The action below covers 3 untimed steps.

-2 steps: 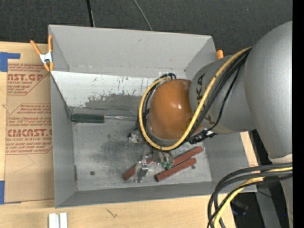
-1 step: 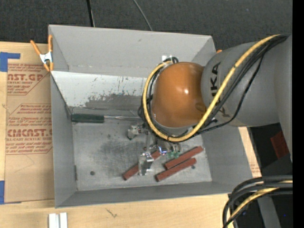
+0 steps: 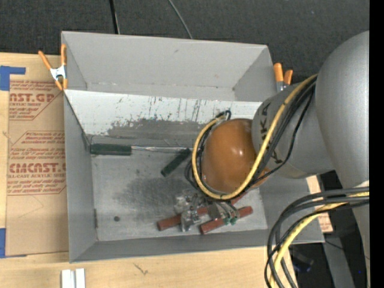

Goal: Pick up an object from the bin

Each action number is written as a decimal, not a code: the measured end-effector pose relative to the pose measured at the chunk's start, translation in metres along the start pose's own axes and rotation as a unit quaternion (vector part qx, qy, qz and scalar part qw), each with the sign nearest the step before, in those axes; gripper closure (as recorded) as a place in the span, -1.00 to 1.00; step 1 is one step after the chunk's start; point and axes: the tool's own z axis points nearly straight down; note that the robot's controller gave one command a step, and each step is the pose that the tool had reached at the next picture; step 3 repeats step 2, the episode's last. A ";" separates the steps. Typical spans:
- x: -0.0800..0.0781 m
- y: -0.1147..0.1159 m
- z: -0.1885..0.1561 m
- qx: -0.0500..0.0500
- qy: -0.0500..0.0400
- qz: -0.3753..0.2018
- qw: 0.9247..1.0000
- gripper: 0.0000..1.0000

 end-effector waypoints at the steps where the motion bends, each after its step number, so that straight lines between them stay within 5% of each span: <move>1: 0.000 0.000 0.000 0.000 0.000 0.000 1.000 1.00; 2: -0.004 -0.024 -0.152 0.001 -0.005 -0.016 1.000 1.00; 3: -0.004 -0.024 -0.152 0.001 -0.005 -0.016 1.000 1.00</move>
Offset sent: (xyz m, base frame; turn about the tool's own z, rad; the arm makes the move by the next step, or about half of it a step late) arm 0.0105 -0.0237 0.1523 -0.0316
